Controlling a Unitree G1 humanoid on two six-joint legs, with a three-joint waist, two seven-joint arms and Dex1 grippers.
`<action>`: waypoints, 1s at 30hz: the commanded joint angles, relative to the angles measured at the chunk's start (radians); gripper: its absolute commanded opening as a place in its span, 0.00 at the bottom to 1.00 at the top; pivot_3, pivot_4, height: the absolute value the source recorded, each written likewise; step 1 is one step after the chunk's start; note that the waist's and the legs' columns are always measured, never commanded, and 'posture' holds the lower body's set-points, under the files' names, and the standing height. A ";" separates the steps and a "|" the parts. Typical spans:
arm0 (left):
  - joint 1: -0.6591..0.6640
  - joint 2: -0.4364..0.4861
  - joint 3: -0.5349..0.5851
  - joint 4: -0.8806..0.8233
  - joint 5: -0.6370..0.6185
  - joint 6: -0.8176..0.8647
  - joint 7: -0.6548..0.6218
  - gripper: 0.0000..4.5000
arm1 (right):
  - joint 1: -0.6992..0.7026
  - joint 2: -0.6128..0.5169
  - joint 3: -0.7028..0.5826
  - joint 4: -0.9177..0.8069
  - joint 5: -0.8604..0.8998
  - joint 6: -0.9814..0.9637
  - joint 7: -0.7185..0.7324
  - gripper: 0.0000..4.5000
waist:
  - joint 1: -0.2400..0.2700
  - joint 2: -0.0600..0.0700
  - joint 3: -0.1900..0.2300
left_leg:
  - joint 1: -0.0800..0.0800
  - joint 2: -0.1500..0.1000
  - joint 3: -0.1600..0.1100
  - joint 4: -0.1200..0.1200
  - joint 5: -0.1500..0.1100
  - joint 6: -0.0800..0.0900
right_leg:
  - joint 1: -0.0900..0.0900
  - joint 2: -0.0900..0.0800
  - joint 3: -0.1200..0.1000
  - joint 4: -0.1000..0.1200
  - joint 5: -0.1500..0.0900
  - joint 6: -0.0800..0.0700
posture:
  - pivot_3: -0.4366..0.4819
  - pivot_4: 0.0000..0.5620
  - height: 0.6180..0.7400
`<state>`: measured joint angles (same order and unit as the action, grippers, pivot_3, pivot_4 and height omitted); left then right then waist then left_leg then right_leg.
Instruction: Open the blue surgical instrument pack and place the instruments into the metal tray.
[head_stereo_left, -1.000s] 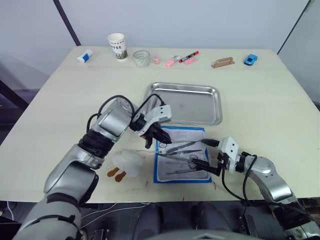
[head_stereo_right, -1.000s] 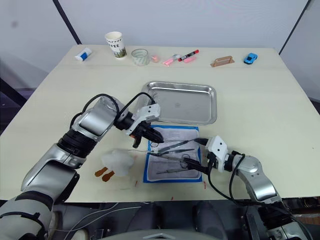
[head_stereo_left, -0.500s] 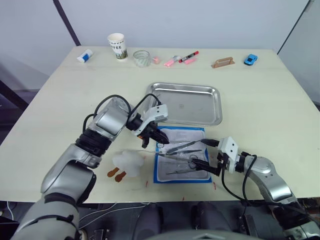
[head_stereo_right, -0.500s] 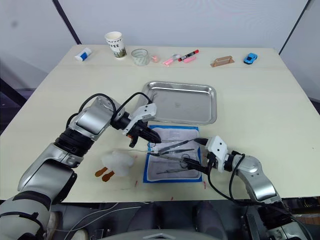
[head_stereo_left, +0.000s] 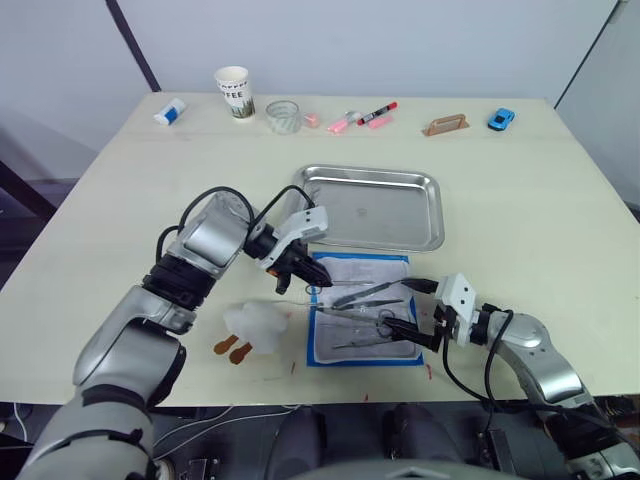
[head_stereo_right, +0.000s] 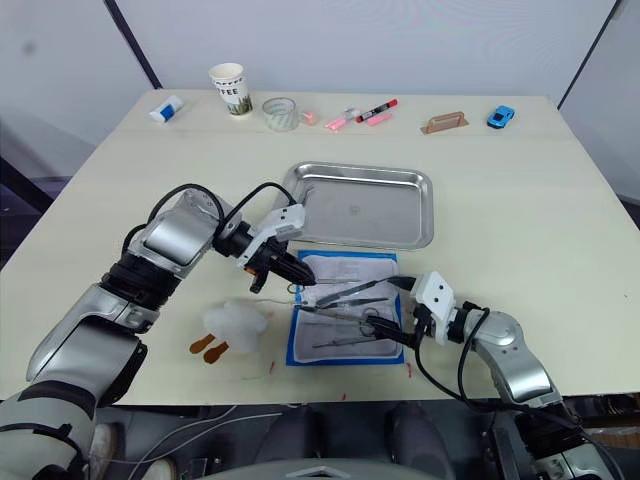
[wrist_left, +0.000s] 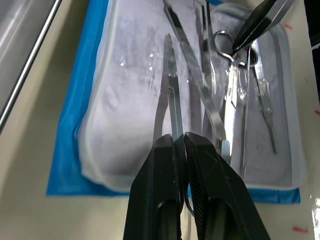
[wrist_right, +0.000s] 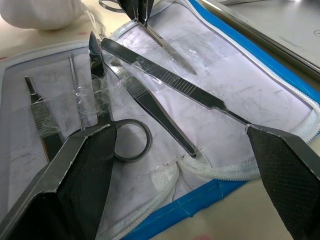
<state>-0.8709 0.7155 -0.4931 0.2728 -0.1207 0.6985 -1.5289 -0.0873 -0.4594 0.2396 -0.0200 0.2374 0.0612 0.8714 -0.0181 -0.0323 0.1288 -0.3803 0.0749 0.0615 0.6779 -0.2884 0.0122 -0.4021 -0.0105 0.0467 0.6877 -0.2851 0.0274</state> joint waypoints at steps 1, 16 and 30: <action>-0.006 0.033 0.043 -0.004 -0.016 -0.054 -0.043 0.02 | 0.038 -0.007 0.065 0.110 -0.092 0.048 -0.016 1.00 | 0.000 0.000 0.000 | 0.000 0.000 0.000 0.000 0.000 0.000 | 0.000 0.000 0.000 0.000 0.000 0.000 | 0.48 0.27 0.82; 0.060 0.118 0.060 0.016 -0.034 -0.212 -0.085 0.02 | 0.030 0.001 0.068 0.120 -0.096 0.045 -0.013 1.00 | 0.000 0.000 0.000 | 0.000 0.000 0.000 0.000 0.000 0.000 | 0.000 0.000 0.000 0.000 0.000 0.000 | 0.48 0.27 0.82; 0.134 0.217 0.181 -0.088 -0.206 -0.151 -0.068 0.02 | 0.025 0.006 0.072 0.133 -0.095 0.037 -0.006 1.00 | -0.001 0.000 0.000 | 0.000 0.001 0.000 0.000 0.000 0.000 | 0.000 0.000 0.000 0.000 0.000 0.000 | 0.48 0.27 0.82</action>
<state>-0.7353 0.9183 -0.3686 0.2354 -0.2831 0.5209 -1.5638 -0.1005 -0.4435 0.2424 0.0023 0.2346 0.0580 0.8714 -0.0188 -0.0327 0.1286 -0.3801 0.0757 0.0619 0.6779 -0.2884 0.0122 -0.4022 -0.0105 0.0466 0.6880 -0.2852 0.0273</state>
